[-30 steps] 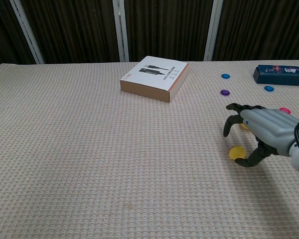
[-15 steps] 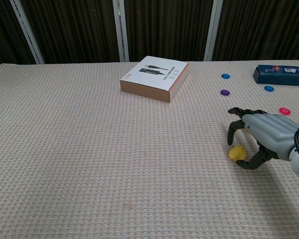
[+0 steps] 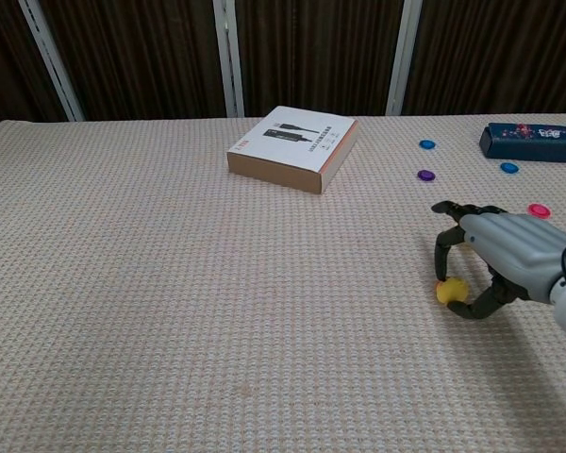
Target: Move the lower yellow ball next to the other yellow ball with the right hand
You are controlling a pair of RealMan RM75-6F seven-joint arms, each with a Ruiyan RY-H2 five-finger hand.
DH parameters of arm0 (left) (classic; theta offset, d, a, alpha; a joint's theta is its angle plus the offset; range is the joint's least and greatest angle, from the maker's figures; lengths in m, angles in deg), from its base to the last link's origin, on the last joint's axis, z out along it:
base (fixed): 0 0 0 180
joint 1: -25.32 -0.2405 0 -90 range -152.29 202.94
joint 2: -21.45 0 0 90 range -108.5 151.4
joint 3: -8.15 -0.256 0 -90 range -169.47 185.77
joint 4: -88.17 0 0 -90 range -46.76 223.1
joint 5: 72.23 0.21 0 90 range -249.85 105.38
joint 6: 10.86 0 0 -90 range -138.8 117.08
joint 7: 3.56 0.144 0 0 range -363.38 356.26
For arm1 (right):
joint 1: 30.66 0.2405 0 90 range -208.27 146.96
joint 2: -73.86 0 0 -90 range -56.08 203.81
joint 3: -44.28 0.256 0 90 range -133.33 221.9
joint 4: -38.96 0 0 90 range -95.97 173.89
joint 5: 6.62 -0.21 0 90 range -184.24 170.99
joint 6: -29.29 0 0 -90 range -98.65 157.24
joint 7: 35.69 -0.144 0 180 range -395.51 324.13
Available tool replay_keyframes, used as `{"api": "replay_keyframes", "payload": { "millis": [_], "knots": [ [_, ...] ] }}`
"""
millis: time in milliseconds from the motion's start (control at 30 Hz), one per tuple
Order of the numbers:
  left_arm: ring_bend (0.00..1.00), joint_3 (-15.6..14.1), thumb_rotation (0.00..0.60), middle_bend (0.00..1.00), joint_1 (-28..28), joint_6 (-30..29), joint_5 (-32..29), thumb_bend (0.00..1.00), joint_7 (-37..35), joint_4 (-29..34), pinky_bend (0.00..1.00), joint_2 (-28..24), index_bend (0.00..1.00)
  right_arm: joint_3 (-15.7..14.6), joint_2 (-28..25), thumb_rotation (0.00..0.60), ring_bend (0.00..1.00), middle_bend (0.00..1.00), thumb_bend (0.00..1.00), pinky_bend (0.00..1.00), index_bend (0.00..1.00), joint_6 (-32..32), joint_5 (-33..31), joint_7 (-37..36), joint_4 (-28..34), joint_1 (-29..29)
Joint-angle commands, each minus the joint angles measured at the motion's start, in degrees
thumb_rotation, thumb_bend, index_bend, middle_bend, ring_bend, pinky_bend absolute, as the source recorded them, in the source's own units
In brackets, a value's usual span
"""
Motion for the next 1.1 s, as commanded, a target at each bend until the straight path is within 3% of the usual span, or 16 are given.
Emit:
{"api": "replay_keyframes", "payload": {
  "millis": [33, 633, 1100],
  "knots": [
    [0.00, 0.0, 0.600, 0.00, 0.0, 0.0, 0.0, 0.00, 0.0, 0.0, 0.22, 0.0, 0.00, 0.0, -0.1, 0.600, 0.00, 0.00, 0.24, 0.00, 0.51, 0.0, 0.1, -0.1, 0.0, 0.0],
    [0.00, 0.0, 0.600, 0.00, 0.1, 0.1, -0.1, 0.00, 0.2, 0.1, 0.22, 0.0, 0.00, 1.3, -1.5, 0.600, 0.00, 0.00, 0.24, 0.00, 0.51, 0.3, 0.2, -0.6, 0.8, 0.8],
    [0.00, -0.3, 0.600, 0.00, 0.1, -0.2, 1.2, 0.00, -0.1, -0.2, 0.22, 0.1, 0.00, 6.3, -2.1, 0.600, 0.00, 0.00, 0.24, 0.00, 0.52, -2.5, -1.7, -0.5, -1.9, 5.2]
  ]
}}
